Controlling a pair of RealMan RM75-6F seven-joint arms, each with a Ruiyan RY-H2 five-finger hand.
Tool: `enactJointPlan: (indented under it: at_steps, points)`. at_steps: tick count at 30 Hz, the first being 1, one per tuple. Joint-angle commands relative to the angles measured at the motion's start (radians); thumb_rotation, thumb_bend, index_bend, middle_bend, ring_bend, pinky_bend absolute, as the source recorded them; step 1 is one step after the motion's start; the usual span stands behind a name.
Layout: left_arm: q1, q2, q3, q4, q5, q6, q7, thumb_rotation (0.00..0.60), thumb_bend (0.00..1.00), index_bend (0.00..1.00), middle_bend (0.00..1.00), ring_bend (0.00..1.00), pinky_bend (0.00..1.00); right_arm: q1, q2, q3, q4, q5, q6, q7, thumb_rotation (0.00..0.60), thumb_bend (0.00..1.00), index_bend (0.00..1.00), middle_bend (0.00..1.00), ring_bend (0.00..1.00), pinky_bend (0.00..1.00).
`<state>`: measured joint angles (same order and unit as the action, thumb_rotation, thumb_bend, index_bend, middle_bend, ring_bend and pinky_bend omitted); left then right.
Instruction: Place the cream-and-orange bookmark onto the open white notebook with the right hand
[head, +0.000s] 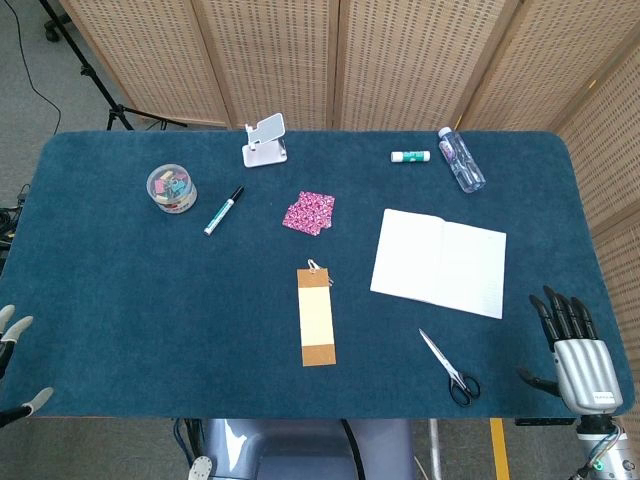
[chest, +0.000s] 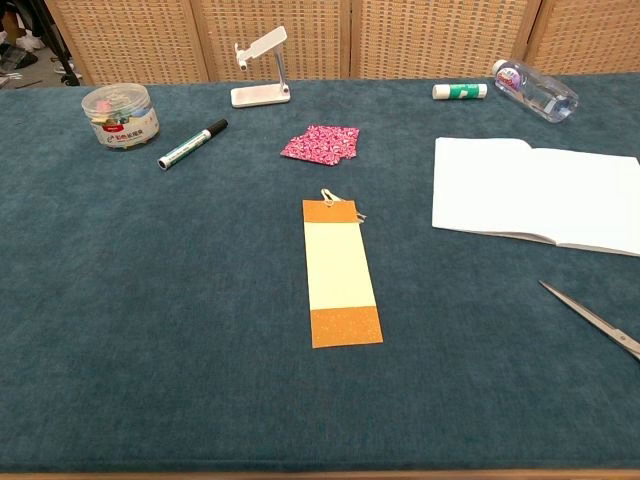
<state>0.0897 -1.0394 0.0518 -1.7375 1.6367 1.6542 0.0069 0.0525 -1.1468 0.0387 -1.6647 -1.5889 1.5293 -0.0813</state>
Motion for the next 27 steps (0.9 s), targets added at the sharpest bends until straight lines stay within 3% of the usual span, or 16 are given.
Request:
enactJointPlan:
  at_steps: [1, 10, 16, 20, 27]
  points:
    - [-0.002, 0.003, 0.003, -0.002, 0.002, -0.005, 0.000, 0.600, 0.00, 0.00, 0.00, 0.00, 0.00, -0.002, 0.003, -0.003, -0.004, -0.006, 0.003, 0.003, 0.600, 0.00, 0.00, 0.00, 0.00, 0.00]
    - [0.002, 0.005, 0.004, -0.006, 0.008, 0.001, -0.005, 0.600, 0.00, 0.00, 0.00, 0.00, 0.00, 0.000, 0.009, -0.012, -0.006, -0.019, -0.001, 0.017, 0.600, 0.00, 0.01, 0.00, 0.00, 0.00]
    - [-0.005, 0.002, 0.004, -0.007, 0.008, -0.014, 0.007, 0.600, 0.00, 0.00, 0.00, 0.00, 0.00, 0.054, 0.034, -0.017, 0.002, -0.093, -0.041, 0.103, 0.600, 0.00, 0.08, 0.00, 0.00, 0.00]
    - [-0.018, -0.004, -0.003, -0.013, 0.001, -0.035, 0.028, 0.600, 0.00, 0.00, 0.00, 0.00, 0.00, 0.169, 0.041, -0.007, 0.075, -0.209, -0.116, 0.209, 0.600, 0.00, 0.08, 0.00, 0.00, 0.00]
    - [-0.040, -0.015, -0.034, -0.023, -0.064, -0.074, 0.048, 0.600, 0.00, 0.00, 0.00, 0.00, 0.00, 0.399, 0.041, 0.017, 0.176, -0.339, -0.320, 0.229, 0.600, 0.00, 0.13, 0.00, 0.00, 0.00]
